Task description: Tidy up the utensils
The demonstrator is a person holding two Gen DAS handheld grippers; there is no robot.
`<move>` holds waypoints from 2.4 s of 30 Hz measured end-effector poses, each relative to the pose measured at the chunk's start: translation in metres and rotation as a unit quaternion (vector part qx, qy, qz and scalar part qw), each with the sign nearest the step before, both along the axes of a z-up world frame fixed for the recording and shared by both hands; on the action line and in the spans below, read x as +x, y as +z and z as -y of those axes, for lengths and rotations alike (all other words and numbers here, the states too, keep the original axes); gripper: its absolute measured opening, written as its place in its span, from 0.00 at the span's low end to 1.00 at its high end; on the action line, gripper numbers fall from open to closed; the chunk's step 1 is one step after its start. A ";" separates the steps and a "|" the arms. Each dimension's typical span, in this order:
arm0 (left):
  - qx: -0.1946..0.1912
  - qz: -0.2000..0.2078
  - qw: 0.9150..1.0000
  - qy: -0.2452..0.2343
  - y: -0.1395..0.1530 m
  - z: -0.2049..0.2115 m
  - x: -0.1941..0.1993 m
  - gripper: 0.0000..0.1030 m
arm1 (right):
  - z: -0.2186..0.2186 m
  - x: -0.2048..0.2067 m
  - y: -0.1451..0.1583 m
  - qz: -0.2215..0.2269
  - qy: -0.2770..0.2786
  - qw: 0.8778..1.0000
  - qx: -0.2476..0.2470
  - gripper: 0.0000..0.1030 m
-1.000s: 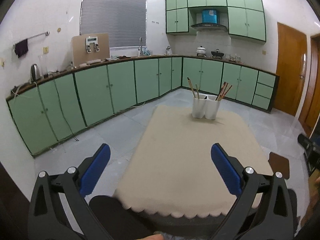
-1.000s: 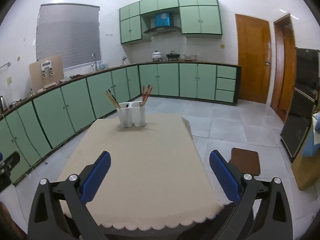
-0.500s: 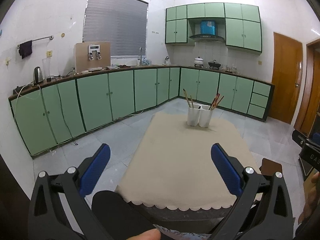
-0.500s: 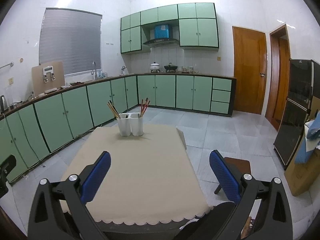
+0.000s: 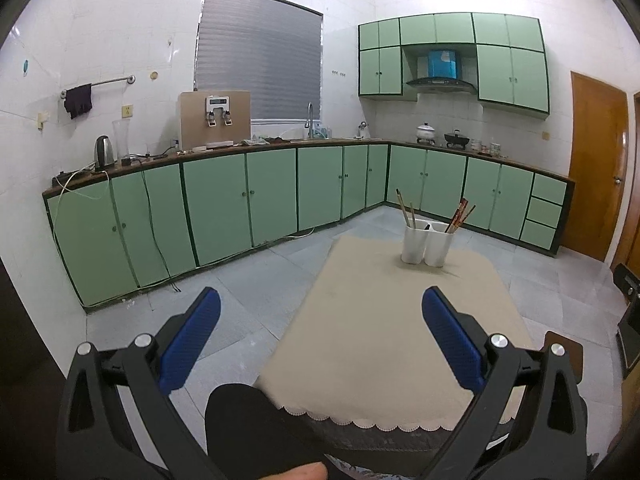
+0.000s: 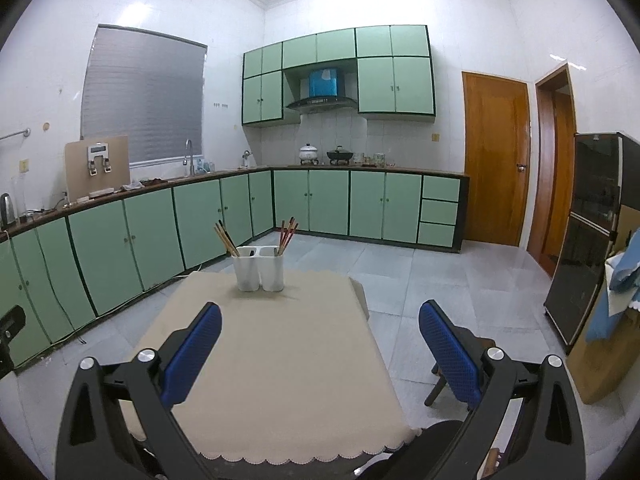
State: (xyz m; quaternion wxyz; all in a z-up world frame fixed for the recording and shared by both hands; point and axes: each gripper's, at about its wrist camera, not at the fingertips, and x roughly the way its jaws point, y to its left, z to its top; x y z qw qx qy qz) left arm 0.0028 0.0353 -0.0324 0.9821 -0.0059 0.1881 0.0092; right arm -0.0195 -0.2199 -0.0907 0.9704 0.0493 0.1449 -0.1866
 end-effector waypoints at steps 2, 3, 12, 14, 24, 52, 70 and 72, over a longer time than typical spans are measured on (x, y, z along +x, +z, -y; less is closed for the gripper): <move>-0.001 0.001 1.000 -0.001 0.001 0.000 0.001 0.95 | 0.002 -0.002 0.000 0.001 0.000 1.000 0.002 0.94; -0.001 0.001 1.000 -0.001 0.001 0.000 0.001 0.95 | 0.002 -0.002 0.000 0.002 -0.002 1.000 0.002 0.94; 0.005 0.011 1.000 0.000 0.001 0.000 -0.001 0.95 | 0.003 -0.002 0.000 -0.001 -0.003 1.000 0.004 0.94; 0.004 0.011 1.000 -0.001 0.002 0.000 -0.001 0.95 | 0.004 -0.002 -0.001 -0.003 -0.002 1.000 0.005 0.94; -0.008 0.020 1.000 -0.001 0.006 -0.006 0.000 0.95 | 0.007 -0.005 0.000 0.001 -0.006 1.000 0.011 0.94; -0.006 0.017 1.000 -0.002 0.009 -0.006 -0.001 0.95 | 0.007 -0.005 0.001 0.003 -0.009 1.000 0.018 0.94; -0.007 0.019 1.000 -0.002 0.011 -0.006 0.000 0.95 | 0.007 -0.005 0.000 0.003 -0.009 1.000 0.019 0.94; -0.007 0.018 1.000 -0.002 0.011 -0.006 0.000 0.95 | 0.006 -0.005 0.000 0.003 -0.009 1.000 0.020 0.94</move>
